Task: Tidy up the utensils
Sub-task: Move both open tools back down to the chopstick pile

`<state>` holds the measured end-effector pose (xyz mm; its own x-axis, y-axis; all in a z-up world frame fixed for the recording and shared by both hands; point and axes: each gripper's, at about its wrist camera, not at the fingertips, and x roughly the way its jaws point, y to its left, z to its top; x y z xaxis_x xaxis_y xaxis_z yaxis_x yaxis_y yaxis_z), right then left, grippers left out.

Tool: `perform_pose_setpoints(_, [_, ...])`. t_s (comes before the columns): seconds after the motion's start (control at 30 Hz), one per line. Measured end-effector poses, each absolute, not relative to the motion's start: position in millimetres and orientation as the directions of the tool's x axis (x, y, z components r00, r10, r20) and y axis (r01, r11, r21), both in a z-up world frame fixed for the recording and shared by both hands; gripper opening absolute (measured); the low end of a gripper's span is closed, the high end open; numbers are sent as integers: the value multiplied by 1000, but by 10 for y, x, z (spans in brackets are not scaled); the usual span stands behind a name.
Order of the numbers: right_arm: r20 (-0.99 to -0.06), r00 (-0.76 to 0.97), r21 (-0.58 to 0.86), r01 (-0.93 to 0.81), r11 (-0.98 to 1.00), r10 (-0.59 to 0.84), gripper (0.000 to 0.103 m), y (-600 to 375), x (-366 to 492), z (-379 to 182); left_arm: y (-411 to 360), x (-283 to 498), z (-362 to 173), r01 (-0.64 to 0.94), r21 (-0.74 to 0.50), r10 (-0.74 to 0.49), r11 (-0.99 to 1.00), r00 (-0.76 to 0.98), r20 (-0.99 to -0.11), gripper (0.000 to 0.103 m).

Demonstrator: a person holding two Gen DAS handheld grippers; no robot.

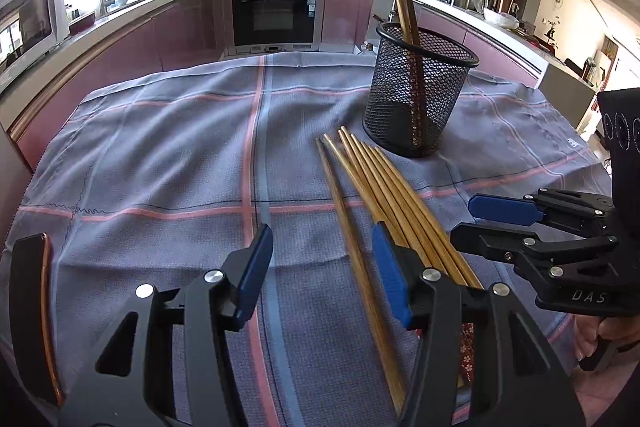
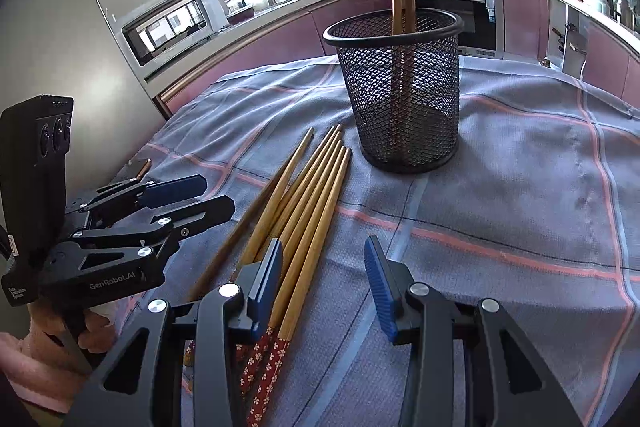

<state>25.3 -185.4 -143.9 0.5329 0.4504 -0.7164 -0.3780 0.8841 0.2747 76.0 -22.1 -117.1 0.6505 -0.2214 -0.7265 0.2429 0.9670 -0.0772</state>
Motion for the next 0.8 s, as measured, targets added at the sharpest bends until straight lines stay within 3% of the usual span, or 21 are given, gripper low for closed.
perform_pose_setpoints(0.63, [-755, 527, 207, -373, 904, 390, 31, -1796, 277, -1492, -276, 886, -1352, 244, -59, -199, 968, 604, -772, 50])
perform_pose_setpoints(0.8, [-765, 528, 185, -369, 911, 369, 31, -1771, 280, -1488, -289, 891, -1353, 263, -58, -209, 963, 593, -778, 44])
